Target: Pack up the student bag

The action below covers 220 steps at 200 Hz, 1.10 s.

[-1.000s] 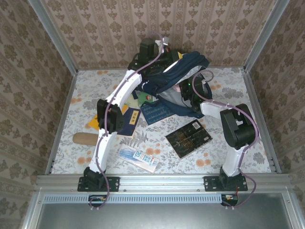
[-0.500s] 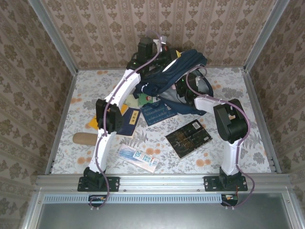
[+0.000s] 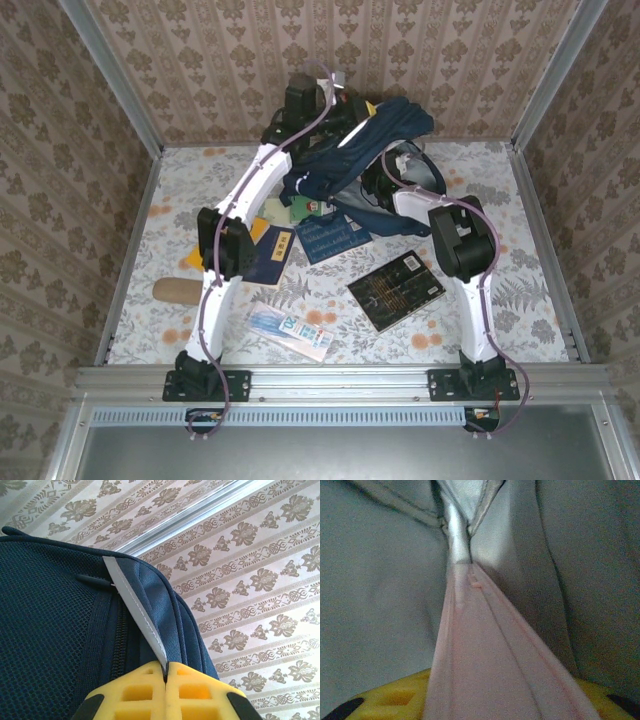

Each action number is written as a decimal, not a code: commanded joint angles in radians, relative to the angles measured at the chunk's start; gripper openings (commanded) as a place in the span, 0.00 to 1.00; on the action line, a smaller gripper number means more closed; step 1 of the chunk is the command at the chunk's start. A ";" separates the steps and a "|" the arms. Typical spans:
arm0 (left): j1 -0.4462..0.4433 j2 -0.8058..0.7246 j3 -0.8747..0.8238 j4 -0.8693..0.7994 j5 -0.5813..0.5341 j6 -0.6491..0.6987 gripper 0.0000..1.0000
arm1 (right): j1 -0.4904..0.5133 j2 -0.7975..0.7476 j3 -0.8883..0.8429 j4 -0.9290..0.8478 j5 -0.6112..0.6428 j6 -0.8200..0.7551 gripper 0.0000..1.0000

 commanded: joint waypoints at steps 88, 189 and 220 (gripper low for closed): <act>0.059 -0.105 0.042 0.167 0.017 -0.006 0.00 | -0.086 -0.067 -0.087 0.130 -0.215 -0.185 0.98; 0.093 -0.060 0.038 0.109 0.002 0.050 0.00 | -0.147 -0.411 -0.350 -0.079 -0.219 -0.489 0.98; 0.081 -0.042 0.025 0.084 0.004 0.071 0.00 | -0.146 -0.614 -0.453 -0.232 -0.061 -0.519 0.96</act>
